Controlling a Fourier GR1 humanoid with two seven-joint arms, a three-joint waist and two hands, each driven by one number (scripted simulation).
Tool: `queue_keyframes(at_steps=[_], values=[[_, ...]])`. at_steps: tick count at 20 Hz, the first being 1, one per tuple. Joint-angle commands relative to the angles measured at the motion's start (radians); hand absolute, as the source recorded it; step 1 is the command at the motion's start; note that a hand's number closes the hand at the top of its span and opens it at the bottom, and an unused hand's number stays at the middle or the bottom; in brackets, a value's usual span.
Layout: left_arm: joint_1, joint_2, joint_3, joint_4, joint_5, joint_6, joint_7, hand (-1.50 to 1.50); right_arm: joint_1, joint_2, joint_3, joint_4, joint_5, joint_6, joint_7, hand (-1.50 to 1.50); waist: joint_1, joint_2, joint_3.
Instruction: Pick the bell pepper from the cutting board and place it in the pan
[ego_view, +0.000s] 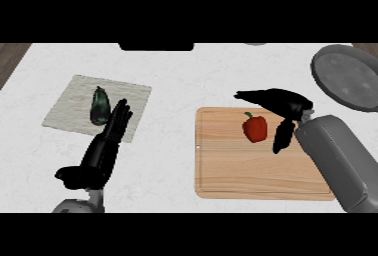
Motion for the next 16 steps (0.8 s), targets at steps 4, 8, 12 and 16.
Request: queue_keyframes(at_steps=[4,8,12,16], values=[[0.011,-0.006,0.039,0.008,0.002,-0.045,-0.013,0.00,-0.015,0.046,-0.061,0.112,0.080,-0.049,-0.078,-1.50,0.001,0.001,0.000],[0.015,-0.016,0.032,-0.001,-0.022,-0.041,-0.019,0.00,-0.062,0.083,-0.061,0.233,0.135,-0.078,-0.080,-1.50,0.006,0.002,0.000],[0.062,-0.008,0.036,-0.014,-0.025,-0.058,-0.030,0.00,-0.086,0.127,-0.068,0.281,0.167,-0.075,-0.045,-1.50,0.007,0.001,0.000],[-0.048,-0.039,0.048,0.033,-0.027,-0.038,0.017,0.00,-0.066,0.086,0.031,0.332,0.264,-0.152,-0.208,1.50,0.006,0.004,0.000]])
